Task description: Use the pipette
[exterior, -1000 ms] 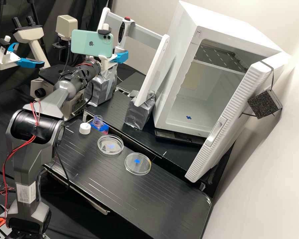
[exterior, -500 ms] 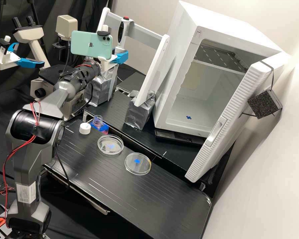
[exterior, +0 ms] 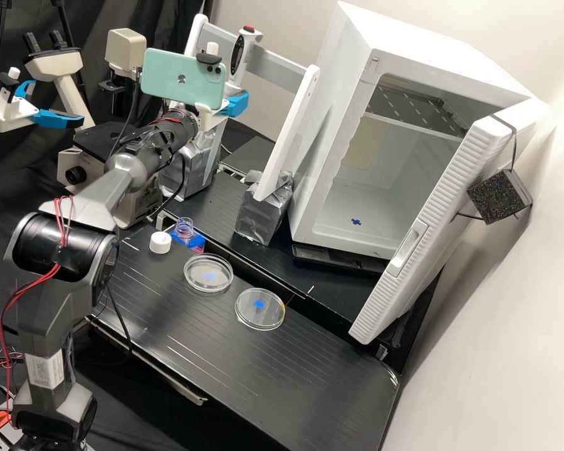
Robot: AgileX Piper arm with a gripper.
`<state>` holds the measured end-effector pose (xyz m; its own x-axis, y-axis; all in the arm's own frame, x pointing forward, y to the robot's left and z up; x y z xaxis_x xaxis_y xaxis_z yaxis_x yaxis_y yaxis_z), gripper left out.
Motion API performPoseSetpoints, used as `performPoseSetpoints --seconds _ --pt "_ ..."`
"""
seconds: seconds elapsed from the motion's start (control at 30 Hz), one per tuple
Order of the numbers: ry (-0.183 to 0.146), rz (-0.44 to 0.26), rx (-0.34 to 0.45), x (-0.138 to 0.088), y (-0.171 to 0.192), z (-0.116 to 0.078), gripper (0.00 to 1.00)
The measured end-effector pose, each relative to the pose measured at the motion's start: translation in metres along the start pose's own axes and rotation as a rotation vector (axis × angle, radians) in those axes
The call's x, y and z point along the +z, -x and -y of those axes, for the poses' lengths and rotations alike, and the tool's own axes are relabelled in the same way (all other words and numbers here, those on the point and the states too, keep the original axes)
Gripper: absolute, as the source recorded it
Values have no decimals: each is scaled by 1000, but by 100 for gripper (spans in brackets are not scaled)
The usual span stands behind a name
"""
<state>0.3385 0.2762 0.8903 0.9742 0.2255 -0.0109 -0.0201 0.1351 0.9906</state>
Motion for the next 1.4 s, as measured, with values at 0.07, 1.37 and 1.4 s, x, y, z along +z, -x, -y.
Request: performPoseSetpoints --seconds 0.07,1.37,1.4 --pt "7 2 21 2 -1 -7 0" --pt "-91 -28 88 43 103 27 0" --pt "-92 -30 87 43 103 27 0"
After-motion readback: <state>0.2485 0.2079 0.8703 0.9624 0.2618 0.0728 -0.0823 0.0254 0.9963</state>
